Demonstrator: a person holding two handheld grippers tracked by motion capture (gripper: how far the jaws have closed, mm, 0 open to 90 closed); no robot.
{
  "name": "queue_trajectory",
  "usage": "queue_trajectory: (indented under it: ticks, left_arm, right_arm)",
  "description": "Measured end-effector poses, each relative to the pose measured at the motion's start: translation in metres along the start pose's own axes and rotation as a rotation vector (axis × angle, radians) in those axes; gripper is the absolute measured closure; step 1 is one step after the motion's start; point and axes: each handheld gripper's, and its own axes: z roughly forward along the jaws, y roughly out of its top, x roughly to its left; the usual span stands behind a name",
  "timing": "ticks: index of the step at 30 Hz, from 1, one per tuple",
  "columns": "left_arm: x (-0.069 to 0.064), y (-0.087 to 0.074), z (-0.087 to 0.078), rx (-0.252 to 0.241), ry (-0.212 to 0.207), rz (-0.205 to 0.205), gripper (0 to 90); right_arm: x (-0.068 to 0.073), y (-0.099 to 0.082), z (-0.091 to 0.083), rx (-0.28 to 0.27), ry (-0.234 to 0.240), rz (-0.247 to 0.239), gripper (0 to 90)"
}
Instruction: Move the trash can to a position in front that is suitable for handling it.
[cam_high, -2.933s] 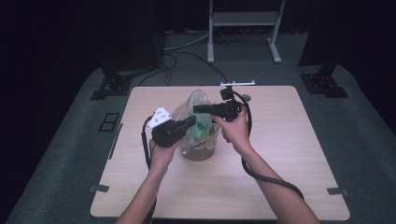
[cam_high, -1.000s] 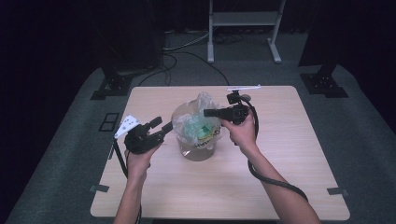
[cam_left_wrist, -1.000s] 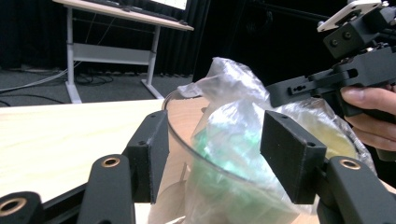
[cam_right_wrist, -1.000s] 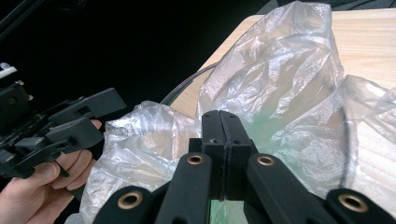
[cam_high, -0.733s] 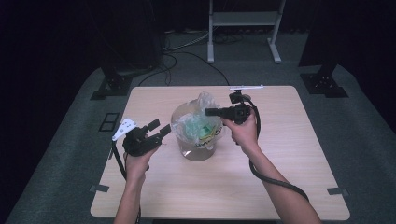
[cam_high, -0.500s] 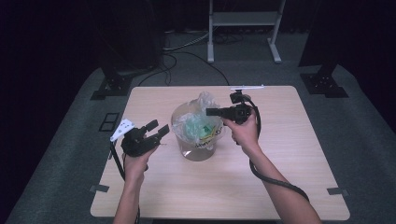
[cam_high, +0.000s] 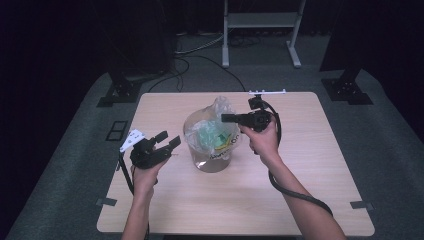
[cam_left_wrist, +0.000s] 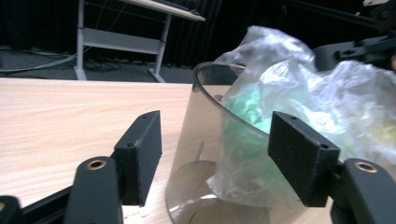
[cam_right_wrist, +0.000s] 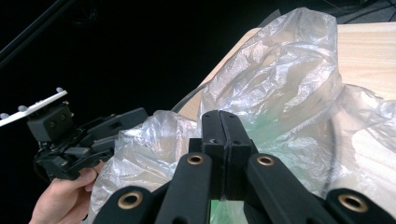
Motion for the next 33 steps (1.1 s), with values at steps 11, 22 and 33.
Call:
queue_trajectory:
  ticks: [11, 22, 33]
  left_arm:
    - [0.005, -0.006, 0.003, 0.03, 0.03, -0.009, 25.8]
    - [0.008, -0.011, 0.006, 0.051, 0.042, -0.024, 17.4]
    - [0.012, -0.011, 0.003, 0.042, 0.047, -0.04, 12.1]
  right_arm:
    - [0.007, 0.007, -0.008, -0.02, 0.01, -0.013, 90.0]
    - [0.016, 0.017, -0.021, -0.052, 0.027, -0.028, 90.0]
    - [0.028, 0.032, -0.039, -0.083, 0.04, -0.048, 90.0]
